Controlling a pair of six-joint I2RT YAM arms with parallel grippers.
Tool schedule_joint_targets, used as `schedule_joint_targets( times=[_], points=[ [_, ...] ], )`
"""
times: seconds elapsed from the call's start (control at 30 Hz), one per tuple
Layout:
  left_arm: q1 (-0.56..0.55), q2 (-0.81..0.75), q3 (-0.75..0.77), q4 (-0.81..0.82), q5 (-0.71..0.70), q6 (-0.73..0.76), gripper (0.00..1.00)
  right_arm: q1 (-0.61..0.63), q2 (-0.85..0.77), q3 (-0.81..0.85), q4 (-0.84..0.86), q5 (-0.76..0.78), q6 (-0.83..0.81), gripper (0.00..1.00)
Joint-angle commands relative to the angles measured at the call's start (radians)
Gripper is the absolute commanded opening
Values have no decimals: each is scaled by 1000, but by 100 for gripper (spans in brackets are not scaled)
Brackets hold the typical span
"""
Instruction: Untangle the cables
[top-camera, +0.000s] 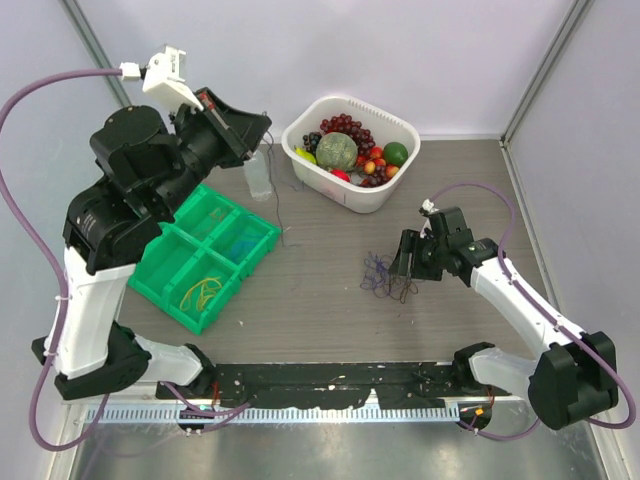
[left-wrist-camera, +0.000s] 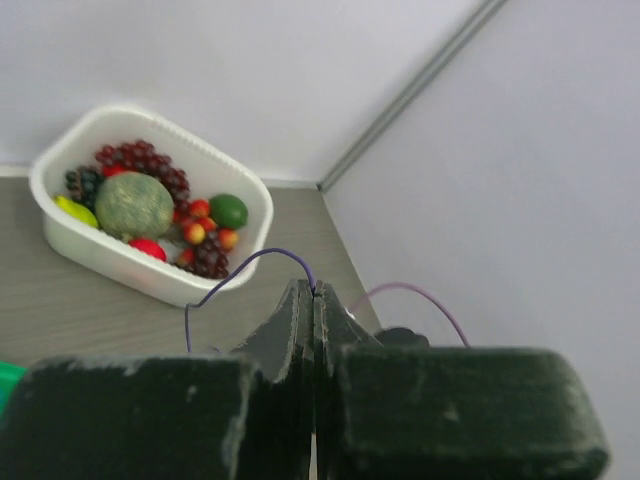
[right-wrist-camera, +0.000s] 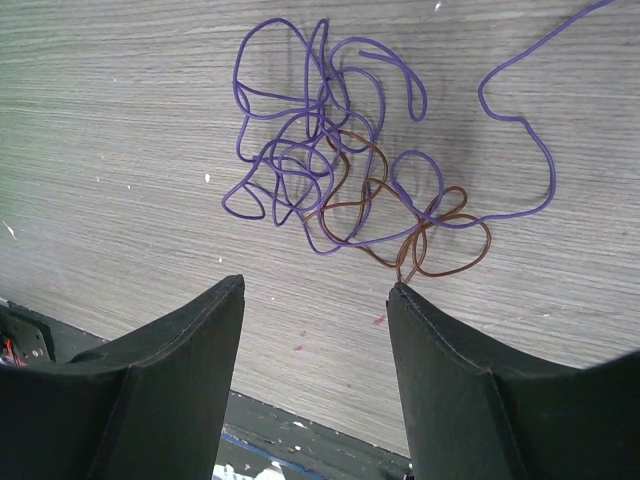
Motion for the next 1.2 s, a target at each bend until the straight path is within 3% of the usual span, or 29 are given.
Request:
schedule_joint_targets(
  times=[0.0, 0.43, 0.67, 0.87, 1.17],
  points=[
    [23, 60, 148, -97, -146, 193, 0, 1, -2, 16, 13, 3, -11, 64],
    [219, 82, 191, 73, -385, 475, 0, 1, 6, 11, 16, 6, -11, 64],
    [365, 93, 169, 102, -421, 498, 0, 3, 35, 10, 19, 2, -13, 64],
    [446, 38, 22, 110, -502, 481, 0, 1, 50, 10, 25, 0, -16, 64],
    [549, -67, -217, 108, -465, 449, 0, 1, 69, 11, 27, 2, -16, 64]
  ],
)
